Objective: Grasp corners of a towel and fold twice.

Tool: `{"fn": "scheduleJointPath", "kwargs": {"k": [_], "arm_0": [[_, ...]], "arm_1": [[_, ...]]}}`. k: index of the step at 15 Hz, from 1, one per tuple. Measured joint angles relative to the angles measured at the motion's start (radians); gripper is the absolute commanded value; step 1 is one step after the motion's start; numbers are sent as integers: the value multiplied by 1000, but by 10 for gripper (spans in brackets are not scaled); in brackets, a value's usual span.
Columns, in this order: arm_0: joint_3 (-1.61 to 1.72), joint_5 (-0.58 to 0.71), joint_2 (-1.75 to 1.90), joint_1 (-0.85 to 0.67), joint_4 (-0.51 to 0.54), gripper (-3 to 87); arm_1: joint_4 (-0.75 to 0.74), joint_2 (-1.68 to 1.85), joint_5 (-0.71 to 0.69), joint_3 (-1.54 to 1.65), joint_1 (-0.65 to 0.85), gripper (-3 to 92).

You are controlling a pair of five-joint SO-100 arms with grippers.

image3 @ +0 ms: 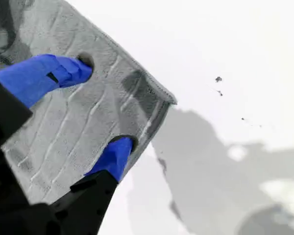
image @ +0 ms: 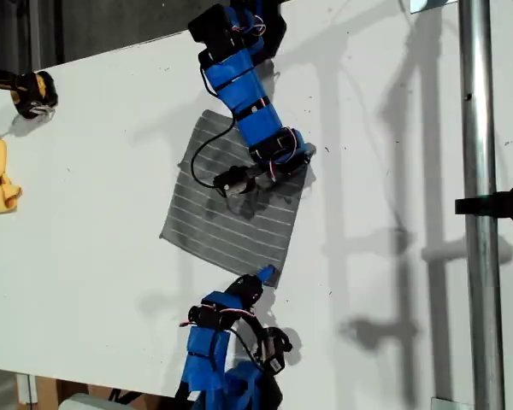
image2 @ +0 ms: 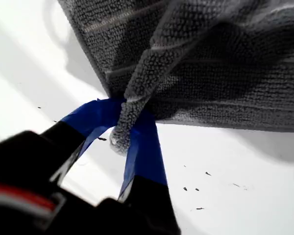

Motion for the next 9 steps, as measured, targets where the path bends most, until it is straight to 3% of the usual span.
{"fn": "scheduleJointPath", "kwargs": {"k": [5, 9], "arm_0": [[-51, -41, -155, 26, -15, 244], [-98, -77, -241, 28, -2, 142]], "arm_1": [[20, 0, 0, -6, 6, -1], [26, -2, 2, -9, 6, -1]]}}
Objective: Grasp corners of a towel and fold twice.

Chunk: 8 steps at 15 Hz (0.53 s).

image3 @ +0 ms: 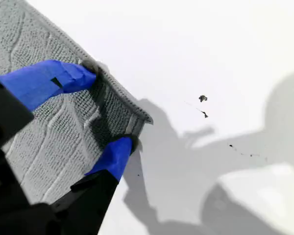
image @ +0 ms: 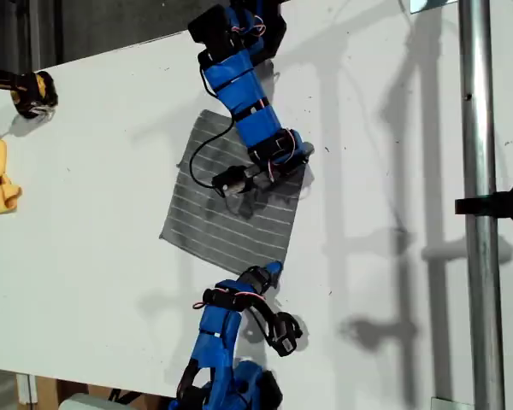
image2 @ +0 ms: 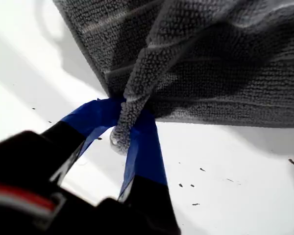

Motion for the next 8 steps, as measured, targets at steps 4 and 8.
{"fn": "scheduleJointPath", "kwargs": {"k": [4, 8], "arm_0": [[-26, -3, -11, -3, 15, -26], [-61, 3, 60, -5, 86, -26]], "arm_1": [[11, 0, 0, -2, 9, -1], [60, 9, -5, -34, 15, -1]]}}
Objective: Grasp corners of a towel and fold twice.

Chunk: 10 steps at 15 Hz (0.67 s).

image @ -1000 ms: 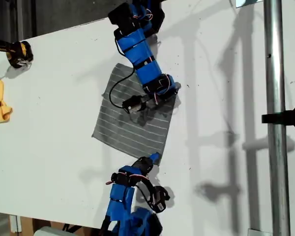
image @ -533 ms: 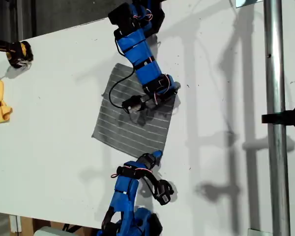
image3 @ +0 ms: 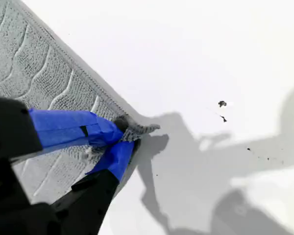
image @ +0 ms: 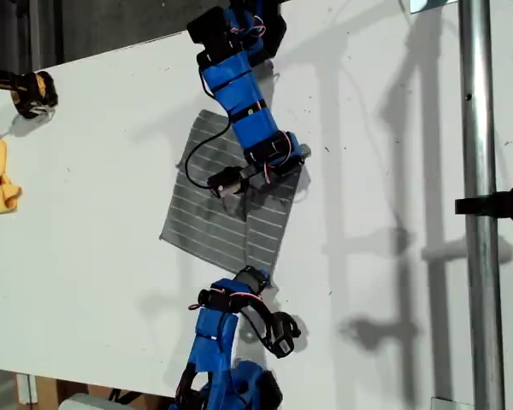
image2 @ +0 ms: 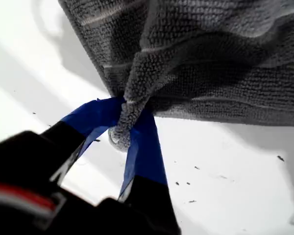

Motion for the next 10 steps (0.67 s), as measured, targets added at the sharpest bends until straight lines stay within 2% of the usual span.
{"fn": "scheduleJointPath", "kwargs": {"k": [6, 10], "arm_0": [[38, 31, 336, 52, 25, -26], [222, 25, 563, 64, -67, -26]], "arm_1": [[87, 138, -41, -121, -67, -1], [86, 140, -71, -184, -100, -1]]}}
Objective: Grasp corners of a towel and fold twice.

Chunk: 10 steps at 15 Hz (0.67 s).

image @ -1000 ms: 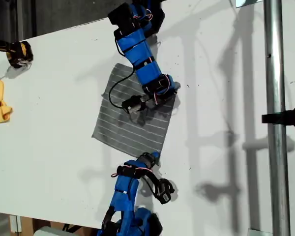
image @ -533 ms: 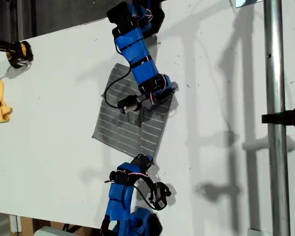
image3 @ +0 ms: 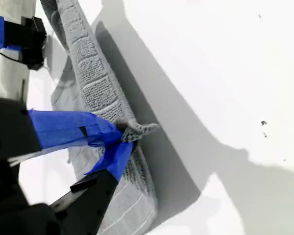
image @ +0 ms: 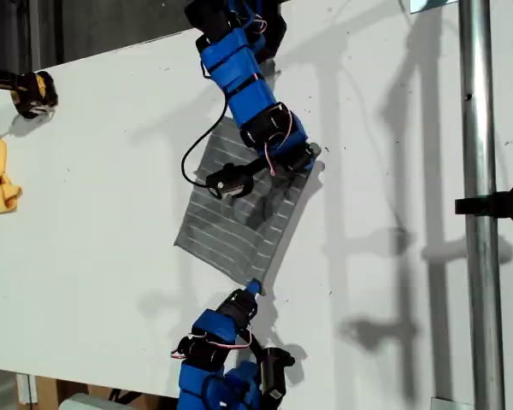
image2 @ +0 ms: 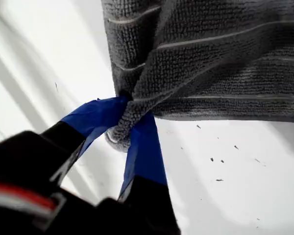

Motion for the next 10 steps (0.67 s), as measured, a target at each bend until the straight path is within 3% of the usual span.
{"fn": "scheduleJointPath", "kwargs": {"k": [4, 10], "arm_0": [[32, 64, 94, -67, -20, -26], [-218, 327, -97, -362, 20, -26]], "arm_1": [[63, 112, 0, 15, 92, -1], [202, 298, -69, 179, 390, -1]]}}
